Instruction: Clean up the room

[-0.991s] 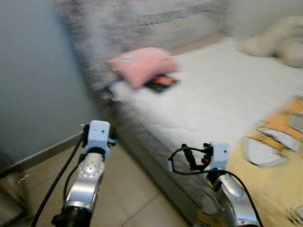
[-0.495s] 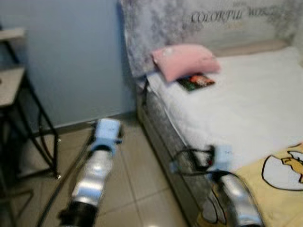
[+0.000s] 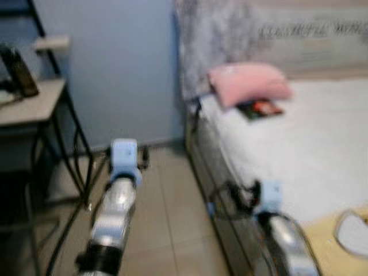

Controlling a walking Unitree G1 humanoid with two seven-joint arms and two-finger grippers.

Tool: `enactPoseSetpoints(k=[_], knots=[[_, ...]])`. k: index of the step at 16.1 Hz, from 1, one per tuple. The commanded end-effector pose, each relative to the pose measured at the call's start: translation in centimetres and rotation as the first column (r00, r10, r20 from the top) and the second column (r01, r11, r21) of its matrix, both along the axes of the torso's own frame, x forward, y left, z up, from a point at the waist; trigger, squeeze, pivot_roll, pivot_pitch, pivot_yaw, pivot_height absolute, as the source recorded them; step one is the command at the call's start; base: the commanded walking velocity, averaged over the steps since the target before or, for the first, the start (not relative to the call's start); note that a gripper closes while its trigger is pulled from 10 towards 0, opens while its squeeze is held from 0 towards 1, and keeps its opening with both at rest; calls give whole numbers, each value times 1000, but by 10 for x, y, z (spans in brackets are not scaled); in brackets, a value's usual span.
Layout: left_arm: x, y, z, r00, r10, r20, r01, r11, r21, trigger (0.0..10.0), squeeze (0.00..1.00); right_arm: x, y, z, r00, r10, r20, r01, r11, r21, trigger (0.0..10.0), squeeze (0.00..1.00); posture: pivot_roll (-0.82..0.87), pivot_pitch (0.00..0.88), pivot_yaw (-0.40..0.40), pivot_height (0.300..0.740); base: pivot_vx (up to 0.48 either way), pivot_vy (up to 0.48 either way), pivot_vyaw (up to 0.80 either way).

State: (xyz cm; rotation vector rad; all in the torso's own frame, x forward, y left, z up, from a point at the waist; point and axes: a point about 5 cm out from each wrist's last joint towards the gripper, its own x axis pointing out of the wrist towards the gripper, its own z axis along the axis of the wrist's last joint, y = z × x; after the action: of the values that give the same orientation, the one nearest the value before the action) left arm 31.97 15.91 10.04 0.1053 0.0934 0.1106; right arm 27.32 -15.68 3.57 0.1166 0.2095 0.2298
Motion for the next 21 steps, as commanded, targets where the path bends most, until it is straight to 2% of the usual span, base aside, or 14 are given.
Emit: enactPoseSetpoints(k=[1,3,4,5,10,12,16,18,20,21], knots=[[-1,-3,4,999,-18,40,18,1000,11,10000,0,1,-12,3,999,-29,16,29,999,-16,10000,0,127,0,35,740,458,0,506],[-6,3,2,997,-31,75,27,998,57,10000,0,2,-11,4,999,-27,22,27,1000,-8,10000,0,135,0,40,740,467,0,509],[-11,12,-4,998,-6,59,3,998,62,10000,0,2,-9,4,999,-23,26,23,1000,-5,10000,0,139,0,43,740,480,0,500],[-12,14,-5,999,0,53,-3,998,59,10000,0,3,-9,4,999,-23,25,23,1000,-4,10000,0,150,0,44,740,480,0,500],[-9,18,-2,997,-11,78,6,998,67,10000,0,6,-5,4,1000,-20,24,20,1000,-5,10000,0,156,0,47,740,477,0,504],[-5,21,-1,996,-30,83,26,999,47,10000,0,7,-4,3,999,-16,29,18,998,-65,10000,0,153,0,49,740,480,0,262],[-3,27,-4,996,-36,76,32,998,51,10000,0,6,-4,5,999,-16,45,19,998,-62,10000,0,153,0,46,740,480,0,438],[-2,24,-5,993,-86,81,84,996,25,10000,0,7,-6,6,997,-56,57,60,996,-65,10000,0,160,0,36,740,480,0,0],[-8,18,-7,988,-132,84,133,991,-10,10000,0,-6,-12,6,991,-101,83,107,991,-74,10000,0,166,0,30,740,480,0,0],[-23,6,-10,974,-211,84,215,976,-41,10000,0,-26,-17,2,989,-113,96,122,988,-95,10000,0,169,0,24,740,480,0,0]])
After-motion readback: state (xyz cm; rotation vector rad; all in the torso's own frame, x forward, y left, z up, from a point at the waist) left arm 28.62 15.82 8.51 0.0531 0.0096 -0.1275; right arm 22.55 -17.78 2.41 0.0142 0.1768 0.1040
